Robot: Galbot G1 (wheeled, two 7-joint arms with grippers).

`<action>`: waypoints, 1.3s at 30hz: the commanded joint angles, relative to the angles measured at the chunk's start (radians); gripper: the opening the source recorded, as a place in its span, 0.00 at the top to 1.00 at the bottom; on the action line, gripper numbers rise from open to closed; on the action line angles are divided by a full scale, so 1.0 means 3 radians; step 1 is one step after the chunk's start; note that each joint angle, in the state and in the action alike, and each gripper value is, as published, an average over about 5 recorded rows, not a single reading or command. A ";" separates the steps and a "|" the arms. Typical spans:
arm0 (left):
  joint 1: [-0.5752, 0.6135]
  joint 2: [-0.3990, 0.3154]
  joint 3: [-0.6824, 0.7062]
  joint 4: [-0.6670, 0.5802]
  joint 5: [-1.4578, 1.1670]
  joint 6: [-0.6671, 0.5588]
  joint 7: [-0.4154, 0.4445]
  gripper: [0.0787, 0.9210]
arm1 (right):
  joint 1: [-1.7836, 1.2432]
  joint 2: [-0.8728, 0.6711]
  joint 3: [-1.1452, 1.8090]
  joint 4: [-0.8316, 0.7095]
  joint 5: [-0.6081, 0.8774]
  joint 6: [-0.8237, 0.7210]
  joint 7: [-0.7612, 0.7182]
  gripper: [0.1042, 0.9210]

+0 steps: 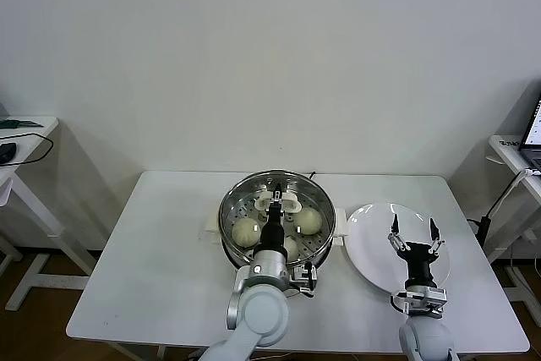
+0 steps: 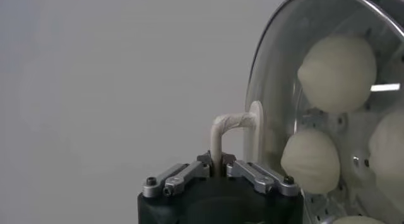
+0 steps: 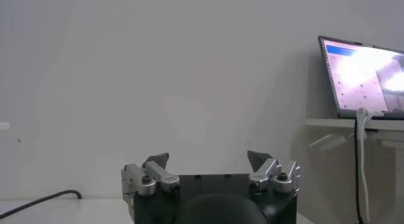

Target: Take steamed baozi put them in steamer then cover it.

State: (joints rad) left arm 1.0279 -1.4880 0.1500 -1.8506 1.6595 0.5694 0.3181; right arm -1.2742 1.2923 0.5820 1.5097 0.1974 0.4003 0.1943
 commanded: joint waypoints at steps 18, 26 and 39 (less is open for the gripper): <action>0.0065 -0.0043 -0.0068 0.0046 -0.0022 -0.0077 -0.0023 0.86 | 0.0004 0.0002 0.0000 0.0002 -0.0005 0.0003 -0.0005 0.12; 0.0090 -0.0040 -0.0085 -0.0019 -0.0048 -0.0076 -0.0044 0.70 | 0.0001 0.0008 -0.0007 0.0005 -0.0011 0.0004 -0.0007 0.12; 0.0302 0.0102 -0.0061 -0.0466 -0.0197 -0.0083 -0.0105 0.33 | 0.0034 0.0017 -0.0028 -0.0017 -0.0052 0.0004 -0.0014 0.12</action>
State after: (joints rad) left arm 1.0814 -1.4792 0.1280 -1.9016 1.6312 0.5459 0.2978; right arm -1.2658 1.2957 0.5748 1.5083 0.1880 0.4013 0.1921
